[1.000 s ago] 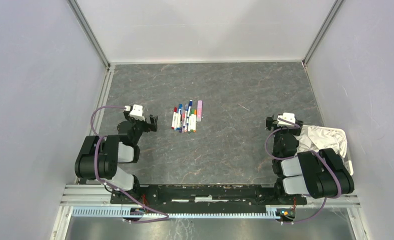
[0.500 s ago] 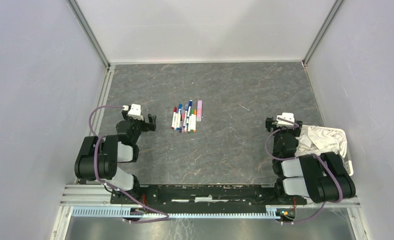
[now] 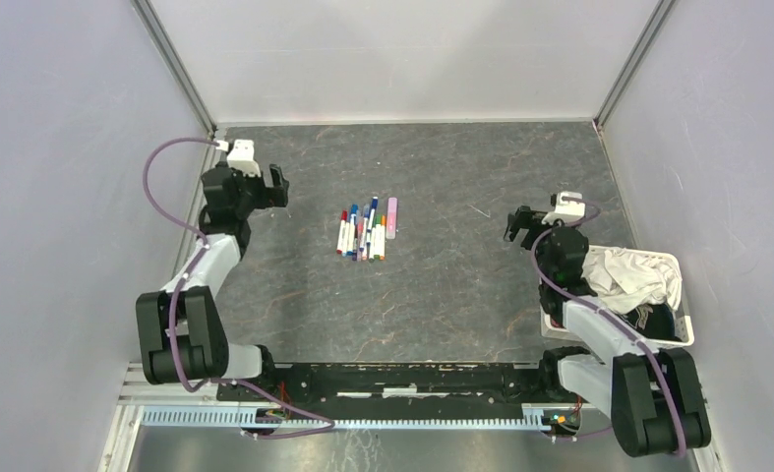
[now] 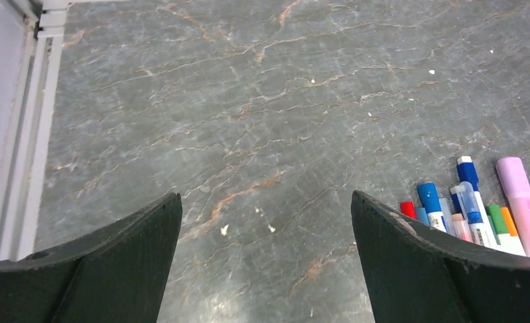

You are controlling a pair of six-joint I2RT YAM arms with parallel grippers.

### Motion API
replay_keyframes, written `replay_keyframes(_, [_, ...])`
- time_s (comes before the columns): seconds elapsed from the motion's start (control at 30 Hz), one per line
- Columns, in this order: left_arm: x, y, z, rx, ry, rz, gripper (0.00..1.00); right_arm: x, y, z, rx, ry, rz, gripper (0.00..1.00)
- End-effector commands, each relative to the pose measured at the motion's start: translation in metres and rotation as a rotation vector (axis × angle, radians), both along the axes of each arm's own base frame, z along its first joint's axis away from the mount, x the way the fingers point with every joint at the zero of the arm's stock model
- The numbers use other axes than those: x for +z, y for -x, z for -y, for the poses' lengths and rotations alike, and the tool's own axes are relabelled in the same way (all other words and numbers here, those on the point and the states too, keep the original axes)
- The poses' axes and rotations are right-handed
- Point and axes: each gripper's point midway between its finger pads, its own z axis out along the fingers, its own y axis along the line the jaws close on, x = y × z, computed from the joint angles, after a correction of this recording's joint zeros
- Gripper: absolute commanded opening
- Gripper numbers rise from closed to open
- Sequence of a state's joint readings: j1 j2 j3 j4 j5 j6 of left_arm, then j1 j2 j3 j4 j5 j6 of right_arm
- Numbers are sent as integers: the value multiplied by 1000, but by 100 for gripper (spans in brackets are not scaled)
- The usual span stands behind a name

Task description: Open the pen caps

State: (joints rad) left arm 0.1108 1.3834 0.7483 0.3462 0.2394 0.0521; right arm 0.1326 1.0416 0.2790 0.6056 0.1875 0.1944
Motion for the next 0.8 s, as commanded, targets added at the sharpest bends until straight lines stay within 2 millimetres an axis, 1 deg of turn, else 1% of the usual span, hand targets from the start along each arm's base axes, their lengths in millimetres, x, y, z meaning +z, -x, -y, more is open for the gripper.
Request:
replay_keyframes(0.0, [8, 25, -9, -2, 28, -200, 100, 6, -10, -55, 225, -203, -88, 98])
replay_keyframes(0.03, [13, 27, -9, -8, 24, -227, 100, 7, -13, -68, 270, -193, -104, 98])
replay_keyframes(0.07, [17, 30, -8, -26, 15, -252, 100, 7, -20, -72, 248, -161, -135, 98])
replay_keyframes(0.1, [20, 32, -5, -55, 15, -273, 98, 4, -22, -83, 259, -118, -173, 98])
replay_keyframes(0.17, [29, 39, -2, -88, 13, -289, 95, 11, -32, -108, 267, -37, -206, 98])
replay_keyframes(0.2, [33, 41, -2, -89, 13, -287, 94, 10, -35, -119, 270, -5, -230, 98])
replay_keyframes(0.23, [37, 44, -2, -89, 15, -280, 94, 10, -39, -135, 286, 21, -249, 98])
replay_keyframes(0.27, [41, 45, -1, -94, 10, -267, 95, 5, -40, -151, 303, 44, -276, 98])
replay_keyframes(0.33, [47, 48, -1, -94, 2, -257, 95, 4, -46, -177, 325, 66, -290, 98])
replay_keyframes(0.37, [49, 49, -2, -90, -2, -257, 99, 1, -50, -188, 325, 77, -304, 98])
replay_keyframes(0.4, [50, 50, -2, -87, -3, -261, 100, -5, -52, -200, 335, 92, -323, 98])
replay_keyframes(0.43, [49, 52, -2, -87, -3, -272, 100, -4, -58, -211, 327, 103, -324, 98])
replay_keyframes(0.5, [47, 54, -2, -90, -7, -287, 100, -10, -64, -237, 345, 135, -340, 93])
replay_keyframes(0.53, [47, 54, -3, -88, -11, -289, 100, -15, -65, -248, 357, 148, -353, 91])
replay_keyframes(0.57, [46, 54, -4, -87, -17, -291, 100, -15, -69, -258, 365, 152, -349, 88])
replay_keyframes(0.6, [45, 55, -4, -90, -21, -294, 100, -21, -71, -266, 371, 165, -361, 84])
replay_keyframes(0.7, [43, 57, -2, -104, -21, -321, 100, -32, -82, -287, 382, 167, -378, 69])
replay_keyframes(0.77, [42, 57, -1, -115, -18, -343, 100, -42, -87, -295, 387, 165, -395, 62])
